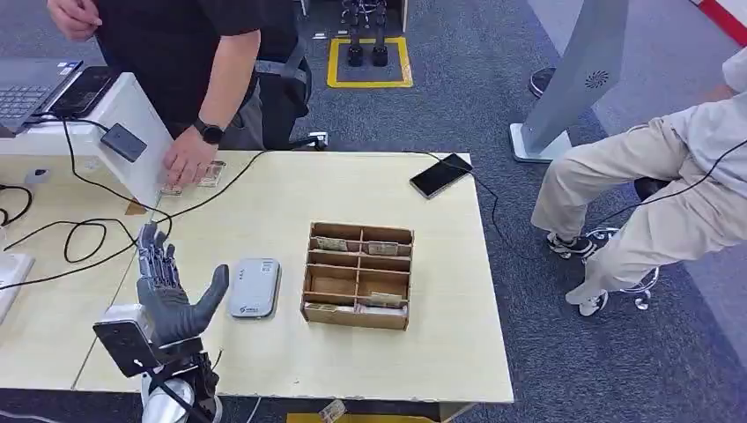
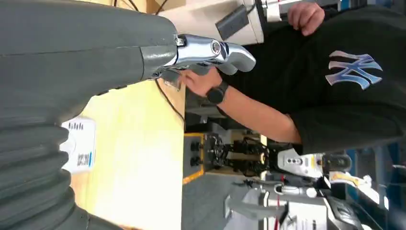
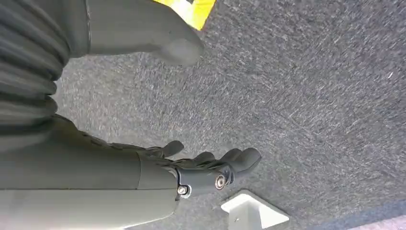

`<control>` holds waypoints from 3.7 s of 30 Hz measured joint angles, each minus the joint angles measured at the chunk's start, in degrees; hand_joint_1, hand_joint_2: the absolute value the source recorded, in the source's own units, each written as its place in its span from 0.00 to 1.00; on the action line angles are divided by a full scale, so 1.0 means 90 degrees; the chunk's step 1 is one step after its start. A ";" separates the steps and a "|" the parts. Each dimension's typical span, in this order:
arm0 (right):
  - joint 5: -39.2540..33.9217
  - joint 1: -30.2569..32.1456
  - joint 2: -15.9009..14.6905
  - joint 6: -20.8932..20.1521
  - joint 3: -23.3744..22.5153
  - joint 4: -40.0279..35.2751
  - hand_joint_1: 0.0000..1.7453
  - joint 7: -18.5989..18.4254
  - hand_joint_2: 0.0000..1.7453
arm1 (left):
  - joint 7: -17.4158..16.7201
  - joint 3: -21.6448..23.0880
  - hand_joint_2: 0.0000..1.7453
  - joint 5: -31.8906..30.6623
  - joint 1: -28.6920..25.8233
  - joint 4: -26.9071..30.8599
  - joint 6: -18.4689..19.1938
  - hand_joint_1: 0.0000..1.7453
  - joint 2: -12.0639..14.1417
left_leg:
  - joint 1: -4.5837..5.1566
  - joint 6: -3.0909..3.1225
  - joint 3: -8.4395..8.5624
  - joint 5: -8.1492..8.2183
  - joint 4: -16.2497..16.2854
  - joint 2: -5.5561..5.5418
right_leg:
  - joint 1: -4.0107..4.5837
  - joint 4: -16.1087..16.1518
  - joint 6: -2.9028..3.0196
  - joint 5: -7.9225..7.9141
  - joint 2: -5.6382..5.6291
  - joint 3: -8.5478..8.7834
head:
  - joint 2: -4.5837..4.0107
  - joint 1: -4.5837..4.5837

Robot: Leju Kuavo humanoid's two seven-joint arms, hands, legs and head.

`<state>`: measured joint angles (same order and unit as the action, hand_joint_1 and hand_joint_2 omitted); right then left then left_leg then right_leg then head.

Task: Pass the card to the sensor for recognition and then transmit it.

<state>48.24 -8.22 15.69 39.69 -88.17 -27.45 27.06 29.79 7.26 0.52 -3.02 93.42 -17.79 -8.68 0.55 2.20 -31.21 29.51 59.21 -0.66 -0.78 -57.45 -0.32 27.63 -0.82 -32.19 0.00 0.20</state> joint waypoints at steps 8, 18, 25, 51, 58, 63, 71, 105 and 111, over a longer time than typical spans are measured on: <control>-0.0139 0.0031 0.0022 0.0000 0.0000 -0.0039 0.00 0.0095 1.00 | 0.0165 0.0641 1.00 -0.0207 -0.0455 0.0498 0.1205 0.00 0.0372 | -0.0003 -0.0001 0.0003 -0.0003 0.0000 0.0000 | 0.0002 -0.0002 0.0001 -0.0001 0.0001 0.0001 | 0.0000 0.0000; -0.0150 0.0028 0.0063 0.0000 0.0000 -0.0068 0.00 0.0056 1.00 | -0.0190 0.1401 1.00 -0.3224 -0.0507 0.0646 0.0815 0.00 0.0719 | -0.0001 0.0000 0.0002 -0.0003 0.0000 -0.0001 | 0.0000 -0.0002 0.0001 -0.0001 0.0002 0.0001 | 0.0000 0.0000; -0.0022 0.0030 0.0078 -0.0002 0.0000 -0.0068 0.00 0.0056 1.00 | -0.0762 0.1960 1.00 -0.5322 -0.0266 0.0311 0.0294 0.00 0.0959 | -0.0001 0.0000 0.0003 -0.0003 0.0001 0.0000 | 0.0001 -0.0002 0.0001 -0.0002 0.0002 0.0001 | 0.0000 0.0000; 0.0391 0.0026 0.0078 -0.0002 0.0002 -0.0068 0.00 -0.0078 1.00 | -0.2895 0.2848 1.00 -0.7633 0.1041 -0.1798 -0.0136 0.00 0.0816 | -0.0001 0.0000 0.0002 -0.0003 0.0002 -0.0001 | 0.0001 -0.0002 0.0000 -0.0002 0.0002 0.0001 | 0.0000 0.0000; 0.0425 0.0030 0.0078 0.0000 0.0000 -0.0068 0.00 -0.0117 1.00 | -0.3040 0.2848 1.00 -0.7737 0.1156 -0.2183 -0.0172 0.00 0.0694 | -0.0001 0.0001 0.0001 -0.0003 0.0002 -0.0001 | 0.0001 -0.0002 0.0000 -0.0002 0.0002 0.0000 | 0.0000 0.0000; 0.0415 0.0030 0.0078 0.0000 0.0002 -0.0090 0.00 -0.0124 1.00 | -0.3434 0.2843 1.00 -0.7956 0.1194 -0.2394 -0.0175 0.00 0.0634 | -0.0001 0.0001 0.0001 -0.0003 0.0002 -0.0001 | 0.0001 -0.0002 0.0000 -0.0002 0.0002 0.0000 | 0.0000 -0.0002; 0.0422 0.0029 0.0078 0.0000 0.0000 -0.0119 0.00 -0.0150 1.00 | -0.3660 0.2630 1.00 -0.8062 0.1239 -0.2791 -0.0512 0.00 0.0512 | -0.0001 0.0001 0.0001 -0.0003 0.0002 -0.0001 | 0.0001 -0.0002 0.0000 -0.0002 0.0002 0.0001 | 0.0000 0.0000; 0.0529 0.0025 0.0075 0.0000 0.0000 -0.0119 0.00 -0.0056 1.00 | -0.2832 0.1935 1.00 -0.8097 0.1024 -0.3012 -0.1715 1.00 0.0350 | -0.0001 0.0000 0.0000 -0.0004 0.0002 -0.0002 | 0.0001 -0.0002 0.0000 -0.0002 0.0003 0.0001 | 0.0000 0.0000; 0.0559 0.0022 0.0073 0.0000 0.0002 -0.0080 0.00 0.0066 1.00 | -0.2404 0.1938 1.00 -0.7956 0.1026 -0.3070 -0.1330 1.00 0.0379 | -0.0001 0.0000 0.0000 -0.0004 0.0002 -0.0003 | 0.0001 -0.0002 0.0000 -0.0002 0.0003 0.0001 | 0.0000 0.0000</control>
<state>53.27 -8.02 16.35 39.69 -88.15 -28.17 27.65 8.16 24.70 -71.08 6.21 65.79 -29.76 -5.27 0.53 2.20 -31.21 29.47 59.23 -0.68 -0.77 -57.47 -0.32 27.61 -0.79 -32.18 0.00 0.20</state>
